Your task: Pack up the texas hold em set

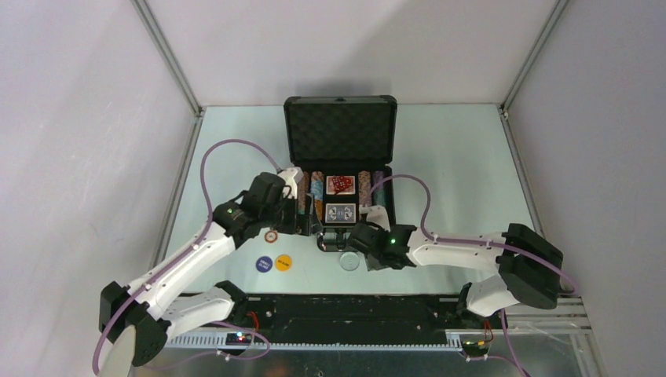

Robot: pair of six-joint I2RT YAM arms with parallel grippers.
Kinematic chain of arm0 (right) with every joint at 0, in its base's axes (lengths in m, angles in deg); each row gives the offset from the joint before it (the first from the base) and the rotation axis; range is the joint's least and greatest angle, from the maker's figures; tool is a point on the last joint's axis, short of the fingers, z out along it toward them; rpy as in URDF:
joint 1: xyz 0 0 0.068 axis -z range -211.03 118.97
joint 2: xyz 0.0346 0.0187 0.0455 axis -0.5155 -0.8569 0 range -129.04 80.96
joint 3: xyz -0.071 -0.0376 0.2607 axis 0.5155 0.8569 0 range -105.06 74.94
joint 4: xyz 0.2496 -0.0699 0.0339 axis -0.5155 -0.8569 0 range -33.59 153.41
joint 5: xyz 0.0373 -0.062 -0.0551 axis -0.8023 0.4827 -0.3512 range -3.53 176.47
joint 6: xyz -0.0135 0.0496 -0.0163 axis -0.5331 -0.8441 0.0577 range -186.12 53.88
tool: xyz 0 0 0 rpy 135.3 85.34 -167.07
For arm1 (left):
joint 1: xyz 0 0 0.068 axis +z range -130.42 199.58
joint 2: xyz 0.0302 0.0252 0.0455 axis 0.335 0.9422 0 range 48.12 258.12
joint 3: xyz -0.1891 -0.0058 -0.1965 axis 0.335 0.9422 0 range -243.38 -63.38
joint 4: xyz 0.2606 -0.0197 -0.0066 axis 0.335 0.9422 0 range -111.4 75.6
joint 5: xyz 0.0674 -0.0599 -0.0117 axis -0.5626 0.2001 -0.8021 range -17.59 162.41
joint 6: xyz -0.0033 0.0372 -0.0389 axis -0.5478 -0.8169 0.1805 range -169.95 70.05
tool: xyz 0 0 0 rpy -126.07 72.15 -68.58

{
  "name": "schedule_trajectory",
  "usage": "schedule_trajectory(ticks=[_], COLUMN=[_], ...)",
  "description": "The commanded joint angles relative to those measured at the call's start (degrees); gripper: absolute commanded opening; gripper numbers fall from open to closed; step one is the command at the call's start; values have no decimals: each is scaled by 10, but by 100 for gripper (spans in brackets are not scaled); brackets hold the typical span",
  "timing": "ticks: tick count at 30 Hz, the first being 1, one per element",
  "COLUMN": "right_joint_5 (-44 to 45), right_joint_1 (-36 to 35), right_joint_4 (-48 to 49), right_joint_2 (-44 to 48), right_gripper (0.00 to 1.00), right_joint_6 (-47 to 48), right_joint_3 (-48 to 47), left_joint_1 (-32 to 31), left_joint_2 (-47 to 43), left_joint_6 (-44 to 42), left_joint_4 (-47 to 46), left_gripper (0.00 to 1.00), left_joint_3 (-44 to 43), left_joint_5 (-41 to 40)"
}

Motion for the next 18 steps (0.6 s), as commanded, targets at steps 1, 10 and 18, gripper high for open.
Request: schedule_trajectory(ticks=[1, 10, 18], right_joint_5=[23, -13, -38], right_joint_1=[-8, 126, 222], right_joint_4=[-9, -21, -18], right_joint_2=[10, 71, 104], right_gripper=[45, 66, 70], right_joint_6=[14, -10, 20], right_joint_3=[-28, 38, 67], left_joint_1=[-12, -14, -14], left_joint_2=[4, 6, 2], left_joint_6=[21, 18, 17], left_joint_4=[-21, -23, -24], left_gripper=[90, 90, 91], left_joint_3=[5, 2, 8], left_joint_5=[16, 21, 19])
